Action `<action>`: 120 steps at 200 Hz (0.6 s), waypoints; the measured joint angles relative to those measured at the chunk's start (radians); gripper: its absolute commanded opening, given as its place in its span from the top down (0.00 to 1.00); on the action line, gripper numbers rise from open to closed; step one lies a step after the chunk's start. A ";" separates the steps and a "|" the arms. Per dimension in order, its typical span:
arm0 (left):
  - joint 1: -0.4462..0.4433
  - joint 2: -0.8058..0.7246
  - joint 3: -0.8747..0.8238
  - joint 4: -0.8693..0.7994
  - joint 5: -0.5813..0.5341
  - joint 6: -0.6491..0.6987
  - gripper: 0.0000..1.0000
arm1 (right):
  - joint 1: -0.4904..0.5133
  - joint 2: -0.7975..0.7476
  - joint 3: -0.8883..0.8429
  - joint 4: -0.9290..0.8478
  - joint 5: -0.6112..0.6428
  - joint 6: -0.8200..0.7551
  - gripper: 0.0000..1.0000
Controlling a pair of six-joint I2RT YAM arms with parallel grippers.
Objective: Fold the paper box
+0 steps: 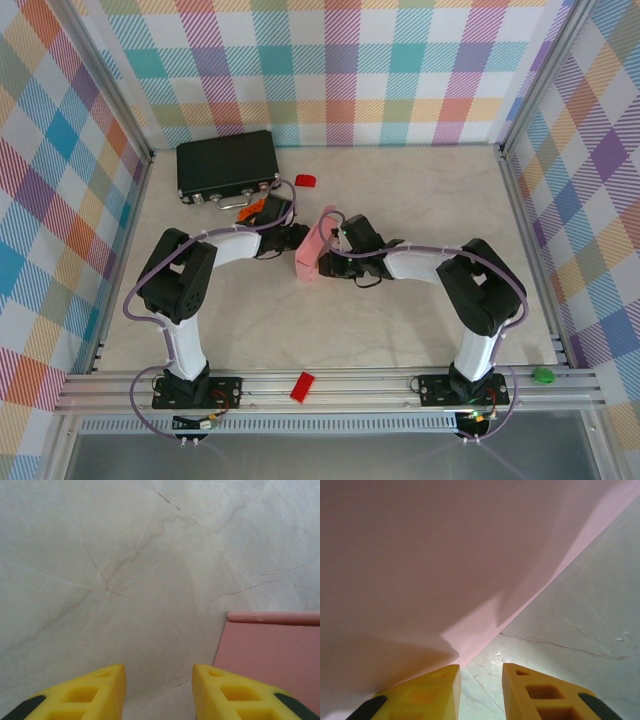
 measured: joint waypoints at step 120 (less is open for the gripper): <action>0.003 -0.227 0.065 -0.196 -0.265 0.077 0.42 | -0.021 -0.198 -0.084 -0.033 0.154 -0.006 0.68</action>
